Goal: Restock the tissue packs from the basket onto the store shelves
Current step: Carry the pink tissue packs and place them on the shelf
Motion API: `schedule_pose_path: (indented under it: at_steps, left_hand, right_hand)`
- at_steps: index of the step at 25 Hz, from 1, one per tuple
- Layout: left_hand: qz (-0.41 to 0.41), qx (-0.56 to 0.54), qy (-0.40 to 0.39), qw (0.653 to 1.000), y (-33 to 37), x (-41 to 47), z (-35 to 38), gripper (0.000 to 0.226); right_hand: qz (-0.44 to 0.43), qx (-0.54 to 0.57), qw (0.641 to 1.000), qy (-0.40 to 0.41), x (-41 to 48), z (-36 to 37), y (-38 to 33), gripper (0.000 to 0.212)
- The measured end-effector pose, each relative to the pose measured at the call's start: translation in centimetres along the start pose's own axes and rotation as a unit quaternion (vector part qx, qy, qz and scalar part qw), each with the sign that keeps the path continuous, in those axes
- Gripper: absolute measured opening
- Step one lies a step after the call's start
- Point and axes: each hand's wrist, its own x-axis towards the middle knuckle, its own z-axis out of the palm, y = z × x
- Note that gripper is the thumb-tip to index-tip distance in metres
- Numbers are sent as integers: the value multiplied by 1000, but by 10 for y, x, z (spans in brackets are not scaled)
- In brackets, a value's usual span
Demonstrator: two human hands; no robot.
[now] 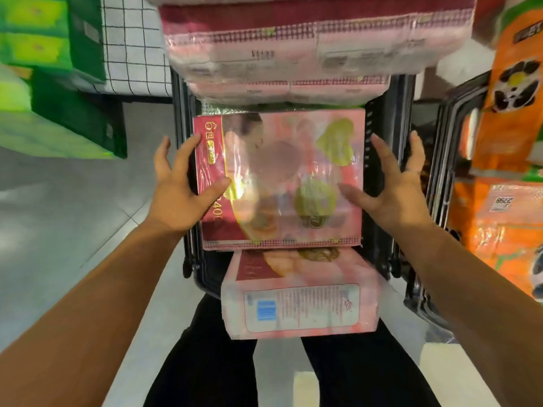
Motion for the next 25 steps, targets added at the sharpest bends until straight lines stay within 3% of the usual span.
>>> schedule_pose_path:
  at_steps: [3,7,13,25]
  left_hand:
    - [0,-115,-8,993,-16,12,9,88]
    - [-24,-178,26,983,-15,13,17,90]
    - [-2,-177,34,984,-11,11,17,89]
    - [25,-145,28,989,18,-29,-32,86]
  right_hand:
    - [12,15,1000,-4,10,-3,3,106]
    - [-14,42,999,22,17,0,9,104]
    - [-28,94,994,43,21,2,13,92]
    - [-47,186,977,89,-53,-12,-7,90]
